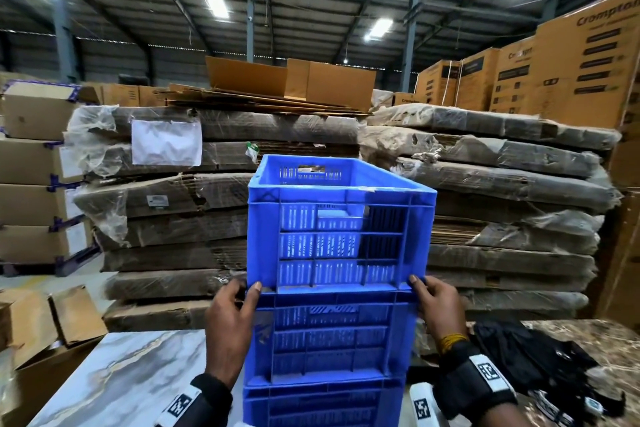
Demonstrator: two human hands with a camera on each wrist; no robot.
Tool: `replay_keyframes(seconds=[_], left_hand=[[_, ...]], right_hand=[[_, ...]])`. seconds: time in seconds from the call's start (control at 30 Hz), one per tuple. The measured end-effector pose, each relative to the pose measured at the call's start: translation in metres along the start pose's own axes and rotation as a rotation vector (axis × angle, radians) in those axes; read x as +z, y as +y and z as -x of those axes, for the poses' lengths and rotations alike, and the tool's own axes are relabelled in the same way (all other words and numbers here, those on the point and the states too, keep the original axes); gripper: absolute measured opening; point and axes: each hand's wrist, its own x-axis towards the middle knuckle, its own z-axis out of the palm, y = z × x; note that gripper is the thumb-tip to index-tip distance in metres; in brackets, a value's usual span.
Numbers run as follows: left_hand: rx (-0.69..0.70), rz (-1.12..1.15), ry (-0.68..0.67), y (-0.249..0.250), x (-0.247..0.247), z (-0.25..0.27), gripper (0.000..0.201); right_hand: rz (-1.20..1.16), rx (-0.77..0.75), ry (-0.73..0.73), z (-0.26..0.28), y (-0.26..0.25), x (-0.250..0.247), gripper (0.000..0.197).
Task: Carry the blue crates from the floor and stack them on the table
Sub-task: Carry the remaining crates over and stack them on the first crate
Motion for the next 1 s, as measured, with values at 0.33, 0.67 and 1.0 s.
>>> replay_keyframes(seconds=[0.33,0.67,1.0], left_hand=[[0.093,-0.084,-0.080,-0.007,-0.011,0.005,0.017],[0.108,-0.100,-0.069,-0.013,-0.011,0.003,0.022],[0.155,-0.123,-0.033,-0.008,-0.013,0.010,0.032]], right_hand=[[-0.077,-0.125,-0.030,0.021,-0.015,-0.003,0.031],[-0.245,-0.084,0.000,0.021,0.002,0.007,0.064],[-0.289,-0.071,0.011,0.036,-0.003,0.007,0.031]])
